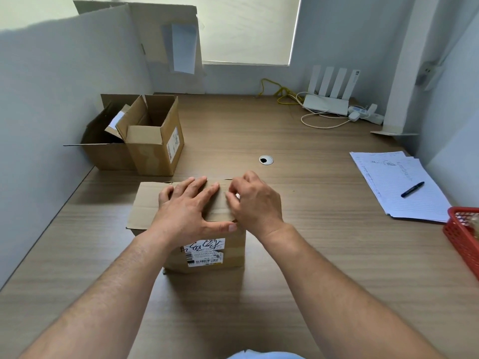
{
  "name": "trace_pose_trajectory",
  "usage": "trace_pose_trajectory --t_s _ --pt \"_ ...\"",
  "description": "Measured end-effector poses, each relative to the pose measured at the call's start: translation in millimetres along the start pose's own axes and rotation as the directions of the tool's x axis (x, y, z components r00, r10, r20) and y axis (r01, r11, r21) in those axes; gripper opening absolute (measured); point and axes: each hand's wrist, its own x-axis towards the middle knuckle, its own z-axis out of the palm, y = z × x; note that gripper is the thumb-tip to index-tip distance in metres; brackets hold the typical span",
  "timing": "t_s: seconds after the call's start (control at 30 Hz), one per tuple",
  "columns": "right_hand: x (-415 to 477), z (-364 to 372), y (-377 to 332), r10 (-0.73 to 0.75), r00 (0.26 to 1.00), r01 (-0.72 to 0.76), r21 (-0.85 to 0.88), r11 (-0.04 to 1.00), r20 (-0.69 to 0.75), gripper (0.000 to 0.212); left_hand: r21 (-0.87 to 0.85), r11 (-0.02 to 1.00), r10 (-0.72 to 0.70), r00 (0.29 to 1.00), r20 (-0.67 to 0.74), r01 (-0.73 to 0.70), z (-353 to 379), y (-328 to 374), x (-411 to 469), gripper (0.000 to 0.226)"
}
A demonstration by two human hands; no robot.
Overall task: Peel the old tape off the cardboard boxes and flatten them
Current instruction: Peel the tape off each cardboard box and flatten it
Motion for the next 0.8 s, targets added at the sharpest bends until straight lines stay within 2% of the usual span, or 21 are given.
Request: trace_pose_trajectory --t_s 0.07,0.13,0.17,0.2,0.27,0.3,0.33,0.43,0.53,0.6,0.67,0.73,0.8 --pt "1 0 3 0.095 0.995 -0.093 0.108 0.99 -0.014 0.012 0.004 1.0 -0.002 1.0 0.007 0.002 0 0 -1 0.121" --pt "1 0 8 0.267 0.964 -0.248 0.31 0.918 -0.019 0.008 0.001 1.0 -0.001 1.0 0.017 0.001 0 0 -1 0.12" --pt "0 0 10 0.381 0.925 -0.346 0.444 0.826 0.012 0.006 -0.001 1.0 0.0 1.0 0.022 0.0 -1 0 -1 0.12" --pt "-2 -2 11 0.484 0.872 -0.43 0.587 0.687 0.072 0.006 -0.002 1.0 0.001 1.0 0.025 -0.001 -1 0 -1 0.119" --pt "-5 -3 15 0.611 0.765 -0.503 0.782 0.368 0.204 0.014 0.001 1.0 0.003 1.0 0.028 -0.003 -2 0 -1 0.12" --pt "-6 -5 17 0.638 0.728 -0.51 0.82 0.259 0.251 0.018 -0.001 1.0 0.002 1.0 0.027 -0.002 -2 0 -1 0.12" --pt "-7 -6 20 0.649 0.708 -0.526 0.821 0.22 0.28 0.02 -0.004 1.0 0.001 1.0 0.025 -0.001 -2 0 -1 0.12" --pt "-11 -7 26 0.615 0.729 -0.594 0.724 0.351 0.3 0.022 -0.002 1.0 0.001 1.0 0.018 -0.001 -1 0 0 0.121" --pt "-12 -8 23 0.565 0.782 -0.56 0.694 0.453 0.262 0.014 -0.004 1.0 0.002 1.0 0.02 -0.002 0 0 1 0.121" --pt "-10 -8 19 0.493 0.848 -0.505 0.576 0.643 0.193 0.024 -0.001 1.0 0.003 1.0 0.021 -0.002 0 0 1 0.121" --pt "-6 -8 15 0.4 0.906 -0.421 0.379 0.824 0.136 0.025 -0.003 1.0 -0.009 1.0 0.029 0.009 -1 2 1 0.122" --pt "-2 -8 11 0.354 0.928 -0.373 0.3 0.878 0.117 0.02 -0.014 0.998 -0.054 0.998 0.032 0.055 -4 10 2 0.125" --pt "0 -8 10 0.348 0.929 -0.37 0.313 0.875 0.126 0.018 -0.01 0.993 -0.117 0.993 0.028 0.117 -7 23 4 0.13"
